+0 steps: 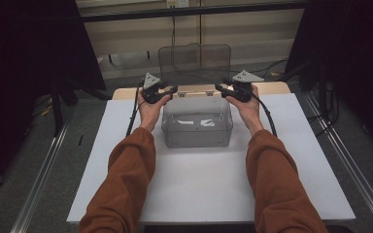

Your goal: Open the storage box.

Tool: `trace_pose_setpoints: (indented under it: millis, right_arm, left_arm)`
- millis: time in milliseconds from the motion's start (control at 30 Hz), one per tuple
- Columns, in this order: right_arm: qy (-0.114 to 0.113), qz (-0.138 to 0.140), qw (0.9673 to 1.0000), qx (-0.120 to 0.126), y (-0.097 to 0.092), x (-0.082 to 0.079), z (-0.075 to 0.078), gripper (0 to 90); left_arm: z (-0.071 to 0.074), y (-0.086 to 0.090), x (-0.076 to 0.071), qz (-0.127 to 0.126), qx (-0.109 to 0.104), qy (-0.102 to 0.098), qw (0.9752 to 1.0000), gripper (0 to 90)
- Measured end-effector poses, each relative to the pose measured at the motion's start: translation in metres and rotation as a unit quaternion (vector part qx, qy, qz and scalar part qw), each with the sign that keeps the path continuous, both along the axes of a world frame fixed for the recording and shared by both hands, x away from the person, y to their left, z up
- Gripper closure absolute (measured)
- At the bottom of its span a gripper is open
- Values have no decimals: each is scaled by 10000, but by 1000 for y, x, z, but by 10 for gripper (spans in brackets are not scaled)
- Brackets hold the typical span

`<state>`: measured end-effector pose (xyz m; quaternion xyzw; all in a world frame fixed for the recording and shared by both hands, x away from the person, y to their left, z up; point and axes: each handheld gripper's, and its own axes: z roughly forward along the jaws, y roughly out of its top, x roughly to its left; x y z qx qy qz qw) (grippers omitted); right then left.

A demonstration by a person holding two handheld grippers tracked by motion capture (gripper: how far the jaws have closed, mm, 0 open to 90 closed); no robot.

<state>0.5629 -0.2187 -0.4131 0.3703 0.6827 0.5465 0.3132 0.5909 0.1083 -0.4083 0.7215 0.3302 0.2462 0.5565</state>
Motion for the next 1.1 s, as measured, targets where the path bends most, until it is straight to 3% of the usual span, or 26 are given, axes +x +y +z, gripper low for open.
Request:
trace_pose_setpoints:
  millis: [67,500,533,700,767,833,1100]
  right_arm:
    - [4,-21,10000,15,1,0,0,527]
    - [14,-112,9999,73,8,2,-3,415]
    - [19,-132,9999,25,9,2,-3,404]
    - [17,-156,9998,85,10,3,-5,392]
    - [32,-156,9998,134,10,3,-5,389]
    - [67,-148,9995,262,11,4,-5,367]
    - [128,-137,9995,263,16,7,-7,266]
  left_arm:
    - [0,-2,0,43,13,-3,10000,423]
    - [-3,-4,1,13,33,-37,10000,398]
    - [-2,-2,2,1,143,-93,9999,395]
    - [-3,-3,2,-36,99,-74,9999,373]
    - [-4,-5,2,-6,-27,-24,10000,357]
    - [-4,-4,2,-71,63,-42,9999,348]
    - [-6,-5,3,-89,10,2,10000,304]
